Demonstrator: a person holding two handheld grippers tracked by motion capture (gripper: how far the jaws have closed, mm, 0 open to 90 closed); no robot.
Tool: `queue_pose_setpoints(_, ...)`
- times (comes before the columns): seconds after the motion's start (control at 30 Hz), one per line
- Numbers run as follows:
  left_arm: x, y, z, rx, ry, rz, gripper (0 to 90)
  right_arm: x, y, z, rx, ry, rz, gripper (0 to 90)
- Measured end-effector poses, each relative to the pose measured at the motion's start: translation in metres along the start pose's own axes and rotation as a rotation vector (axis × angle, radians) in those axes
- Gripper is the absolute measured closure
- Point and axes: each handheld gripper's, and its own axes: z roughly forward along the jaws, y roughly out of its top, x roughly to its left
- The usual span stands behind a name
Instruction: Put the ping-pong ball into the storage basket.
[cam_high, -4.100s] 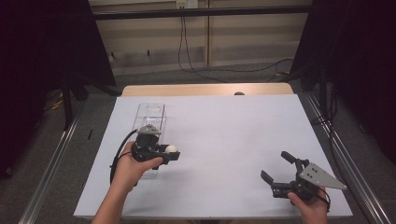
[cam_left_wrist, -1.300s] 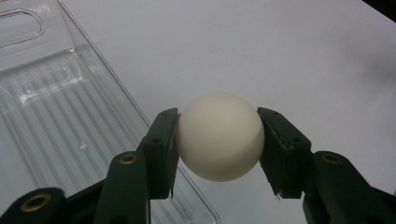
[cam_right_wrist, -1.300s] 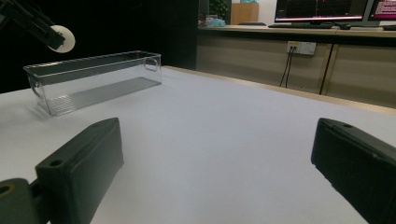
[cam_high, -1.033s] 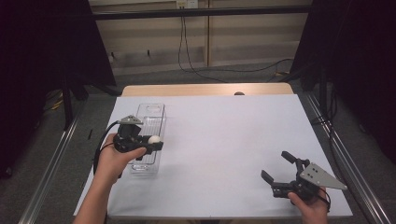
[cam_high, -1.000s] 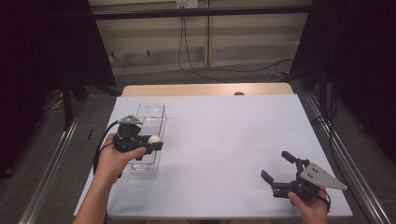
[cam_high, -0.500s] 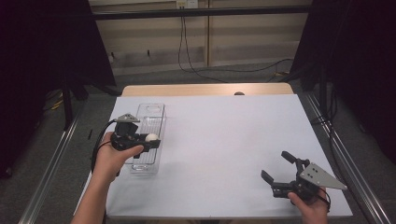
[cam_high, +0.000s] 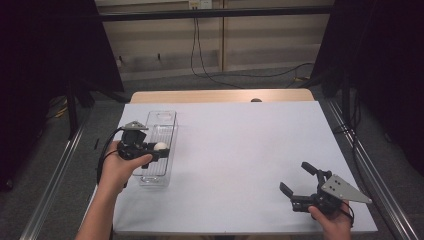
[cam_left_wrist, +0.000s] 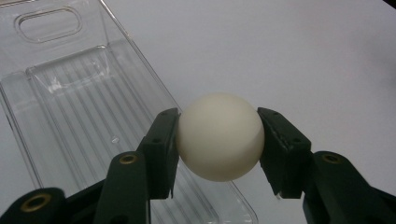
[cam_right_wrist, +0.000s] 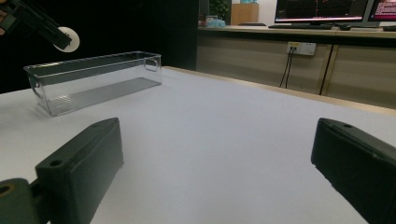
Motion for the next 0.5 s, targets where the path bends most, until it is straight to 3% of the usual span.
queue_pose_setpoints(0.3,0.0045,-0.0011,0.0006,0.010,0.020,0.003,51.1,-0.0001,0.0000,-0.0001,0.000,0.000,0.000,1.8)
queue_pose_setpoints(0.4,0.0047,-0.0024,0.0018,-0.001,0.021,-0.026,51.1,-0.0002,-0.0001,-0.0001,0.001,0.001,-0.003,1.7)
queue_pose_setpoints(0.5,0.0067,-0.0025,0.0013,0.006,0.026,-0.020,51.1,-0.0002,0.0000,-0.0002,0.000,0.000,-0.004,1.7)
